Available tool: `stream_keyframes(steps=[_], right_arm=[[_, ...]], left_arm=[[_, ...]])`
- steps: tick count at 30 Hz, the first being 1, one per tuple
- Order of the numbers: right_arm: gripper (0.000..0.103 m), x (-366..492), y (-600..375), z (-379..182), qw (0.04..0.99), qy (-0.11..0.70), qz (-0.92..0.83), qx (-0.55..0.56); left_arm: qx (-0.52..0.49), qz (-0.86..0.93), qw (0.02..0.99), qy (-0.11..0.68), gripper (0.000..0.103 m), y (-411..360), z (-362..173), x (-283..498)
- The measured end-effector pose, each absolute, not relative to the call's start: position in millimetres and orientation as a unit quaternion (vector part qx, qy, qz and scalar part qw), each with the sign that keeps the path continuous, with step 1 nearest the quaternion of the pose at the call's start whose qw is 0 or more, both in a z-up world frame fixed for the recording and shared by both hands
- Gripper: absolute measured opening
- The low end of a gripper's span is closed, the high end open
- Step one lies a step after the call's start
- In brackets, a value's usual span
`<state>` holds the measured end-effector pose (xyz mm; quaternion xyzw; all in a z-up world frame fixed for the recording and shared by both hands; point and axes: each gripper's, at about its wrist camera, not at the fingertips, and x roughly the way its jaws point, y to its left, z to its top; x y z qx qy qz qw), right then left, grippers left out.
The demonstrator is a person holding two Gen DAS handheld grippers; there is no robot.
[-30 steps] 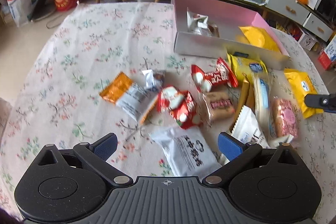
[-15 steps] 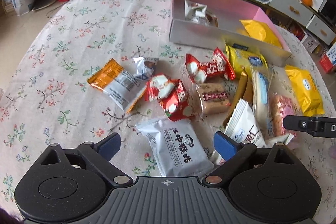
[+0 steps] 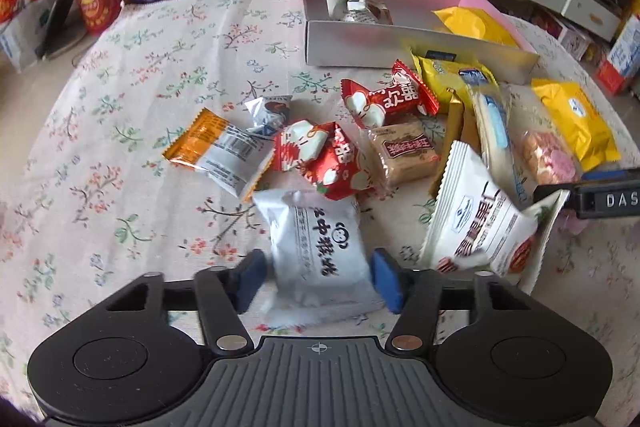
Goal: Organize snacks
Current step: 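Grasp the pink peach-oolong bar with the right tool while the left tool grasps the white monkey-print bag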
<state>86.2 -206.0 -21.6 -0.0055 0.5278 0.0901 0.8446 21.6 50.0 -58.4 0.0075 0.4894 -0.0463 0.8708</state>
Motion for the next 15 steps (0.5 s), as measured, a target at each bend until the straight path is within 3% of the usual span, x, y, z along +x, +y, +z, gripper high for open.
stream_keyframes(steps=[5, 10, 15], right_arm=[[0.061, 83.2, -203.3, -22.3, 0.85, 0.519, 0.088, -0.025], [0.031, 86.3, -196.5, -16.9, 0.849, 0.516, 0.102, -0.041], [0.03, 84.9, -190.3, -14.3, 0.849, 0.512, 0.11, -0.073]], left_arm=[[0.014, -0.059, 0.872, 0.485, 0.046, 55.0, -57.4, 19.0], [0.003, -0.071, 0.869, 0.489, 0.045, 60.1, -54.8, 15.4], [0.004, -0.079, 0.874, 0.48, 0.045, 64.5, -48.0, 9.0]])
